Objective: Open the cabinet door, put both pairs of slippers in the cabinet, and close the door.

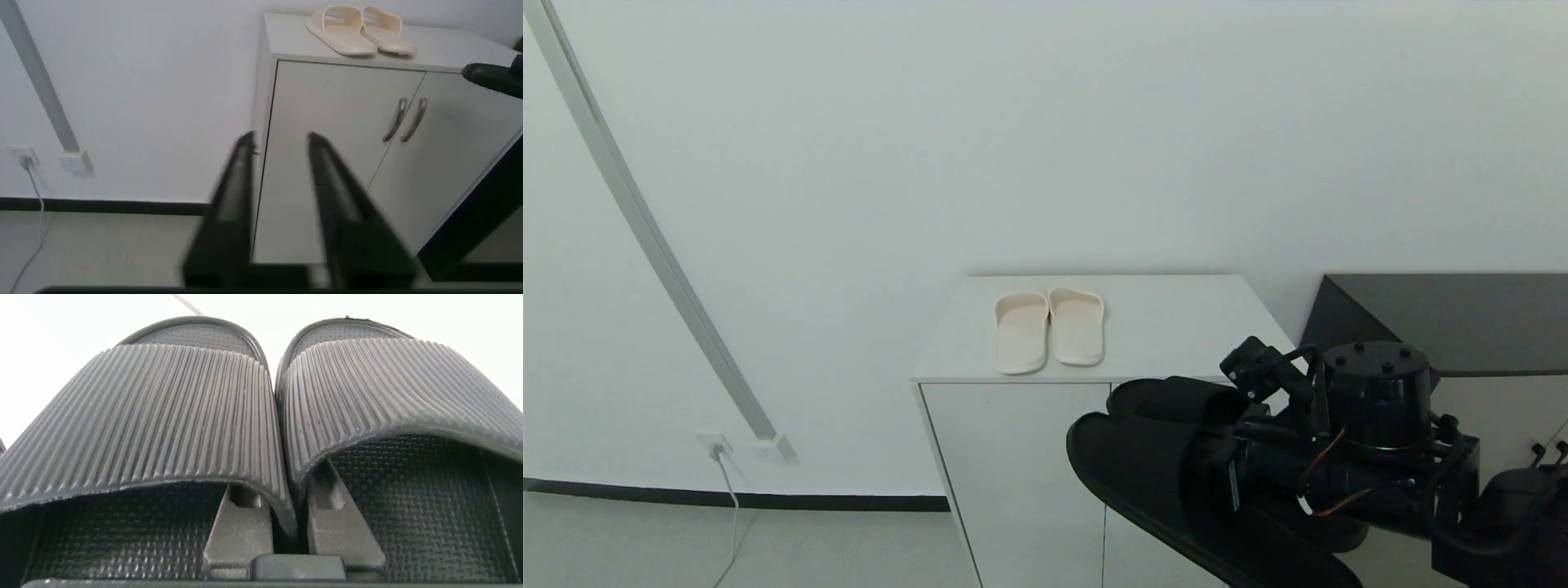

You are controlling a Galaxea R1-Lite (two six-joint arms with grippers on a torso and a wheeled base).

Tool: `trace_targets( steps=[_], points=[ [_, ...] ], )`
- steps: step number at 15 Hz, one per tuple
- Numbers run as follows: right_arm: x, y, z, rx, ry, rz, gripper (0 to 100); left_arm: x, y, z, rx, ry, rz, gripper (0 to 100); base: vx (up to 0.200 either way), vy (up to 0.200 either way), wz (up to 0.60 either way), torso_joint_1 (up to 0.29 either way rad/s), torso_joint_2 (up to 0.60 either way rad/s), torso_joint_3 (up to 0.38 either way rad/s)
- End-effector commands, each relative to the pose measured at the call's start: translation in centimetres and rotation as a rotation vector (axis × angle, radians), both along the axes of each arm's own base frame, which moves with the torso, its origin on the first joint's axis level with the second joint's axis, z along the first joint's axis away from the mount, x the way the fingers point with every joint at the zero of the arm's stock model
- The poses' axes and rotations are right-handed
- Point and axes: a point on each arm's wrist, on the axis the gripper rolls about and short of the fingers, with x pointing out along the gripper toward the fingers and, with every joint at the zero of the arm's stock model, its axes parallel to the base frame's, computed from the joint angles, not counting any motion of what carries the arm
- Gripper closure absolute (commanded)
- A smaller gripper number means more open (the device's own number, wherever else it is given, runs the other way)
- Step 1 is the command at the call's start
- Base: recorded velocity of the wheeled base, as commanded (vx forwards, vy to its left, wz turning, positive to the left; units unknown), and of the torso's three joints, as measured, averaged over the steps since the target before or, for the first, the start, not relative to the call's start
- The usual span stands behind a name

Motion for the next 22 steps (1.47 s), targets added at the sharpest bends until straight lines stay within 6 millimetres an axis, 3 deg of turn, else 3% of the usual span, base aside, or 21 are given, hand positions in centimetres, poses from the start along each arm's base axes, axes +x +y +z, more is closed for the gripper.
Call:
trace_targets(
  steps=[1, 2, 22],
  points=[
    [0.0, 0.1, -0.3, -0.008, 0.004, 0.002, 100, 0.0, 0.0, 0.0, -0.001, 0.001, -0.001, 100, 0.000, 0.000, 0.00, -0.168, 0.37, 0.203],
    [0.0, 0.1, -0.3, -0.013, -0.003, 0.005, 100, 0.0, 0.0, 0.0, -0.001, 0.001, -0.001, 0, 0.000, 0.000, 0.00, -0.173, 0.38, 0.207],
    [-0.6, -0.1, -1.6, -0.029, -0.016, 0.018, 100, 0.0, 0.0, 0.0, -0.001, 0.001, 0.000, 0, 0.000, 0.000, 0.00, -0.200, 0.50, 0.300]
  ],
)
